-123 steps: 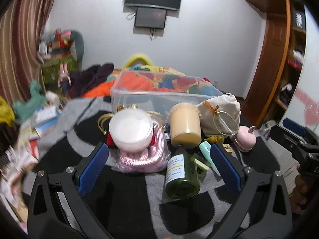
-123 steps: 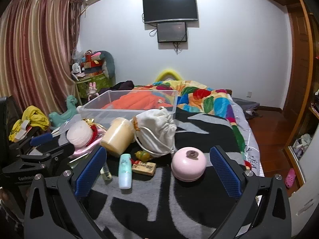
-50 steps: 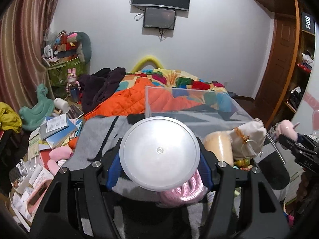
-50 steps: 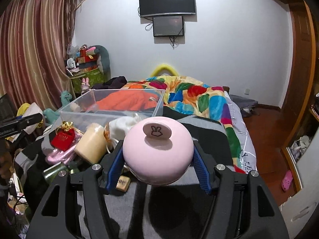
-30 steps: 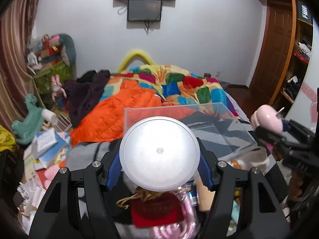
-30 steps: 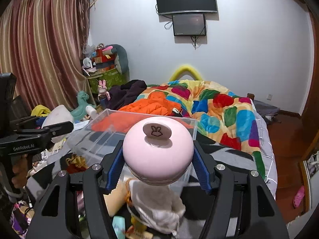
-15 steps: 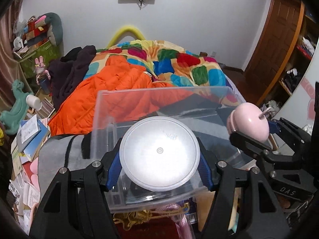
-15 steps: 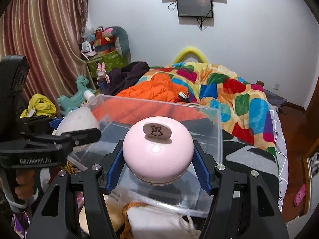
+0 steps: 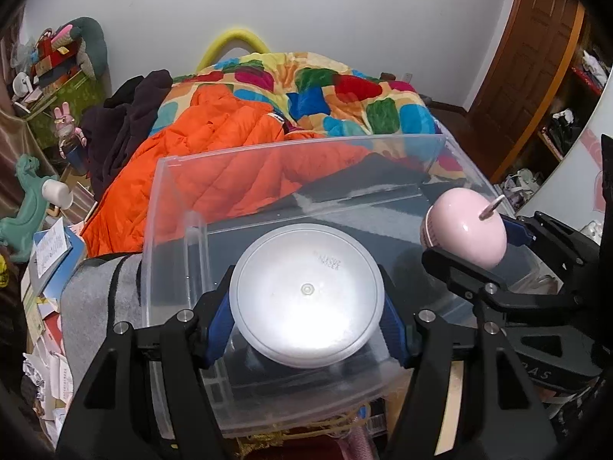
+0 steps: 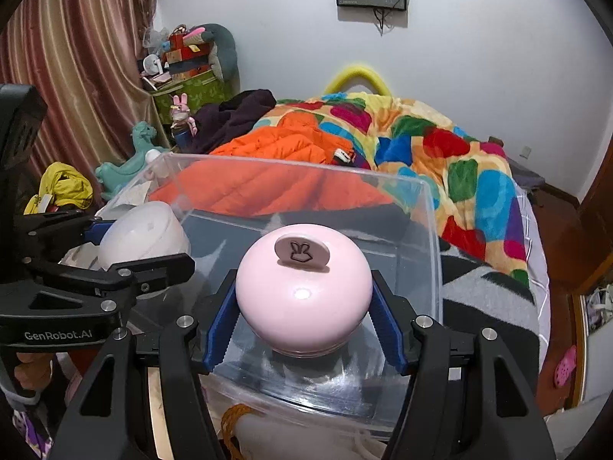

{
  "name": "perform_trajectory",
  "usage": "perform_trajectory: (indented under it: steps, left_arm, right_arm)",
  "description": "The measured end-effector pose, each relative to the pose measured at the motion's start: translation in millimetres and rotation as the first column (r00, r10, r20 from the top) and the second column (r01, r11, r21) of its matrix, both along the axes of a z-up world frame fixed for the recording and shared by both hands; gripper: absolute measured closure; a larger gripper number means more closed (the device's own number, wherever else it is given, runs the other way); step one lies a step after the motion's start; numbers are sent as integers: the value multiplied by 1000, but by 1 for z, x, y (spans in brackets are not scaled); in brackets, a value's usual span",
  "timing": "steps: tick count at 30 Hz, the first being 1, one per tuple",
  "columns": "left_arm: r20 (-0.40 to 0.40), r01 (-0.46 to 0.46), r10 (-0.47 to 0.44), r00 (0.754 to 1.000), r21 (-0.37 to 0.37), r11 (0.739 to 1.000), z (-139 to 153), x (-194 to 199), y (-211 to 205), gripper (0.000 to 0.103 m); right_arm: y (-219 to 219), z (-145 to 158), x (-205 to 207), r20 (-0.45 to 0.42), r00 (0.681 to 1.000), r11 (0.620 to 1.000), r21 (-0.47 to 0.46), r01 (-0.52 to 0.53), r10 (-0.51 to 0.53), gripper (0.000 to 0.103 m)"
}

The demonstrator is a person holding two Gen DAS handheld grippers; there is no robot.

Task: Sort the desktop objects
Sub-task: 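Carry both held items into the clear plastic box and open both tools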

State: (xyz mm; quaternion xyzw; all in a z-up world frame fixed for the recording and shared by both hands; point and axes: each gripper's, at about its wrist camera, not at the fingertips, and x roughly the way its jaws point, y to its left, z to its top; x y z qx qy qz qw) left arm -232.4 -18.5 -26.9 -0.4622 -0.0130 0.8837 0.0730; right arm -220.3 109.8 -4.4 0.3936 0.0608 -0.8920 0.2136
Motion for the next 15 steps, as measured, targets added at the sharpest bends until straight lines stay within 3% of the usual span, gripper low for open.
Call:
perform_trajectory:
  steps: [5, 15]
  left_arm:
    - [22, -1, 2, 1000, -22, 1000, -5, -4, -1, 38]
    - [44, 19, -19, 999, -13, 1000, -3, -4, -2, 38]
  right_arm:
    - [-6, 0, 4, -17, 1000, 999, 43, -3, 3, 43]
    - [-5, 0, 9, -10, 1000, 1000, 25, -9, 9, 43]
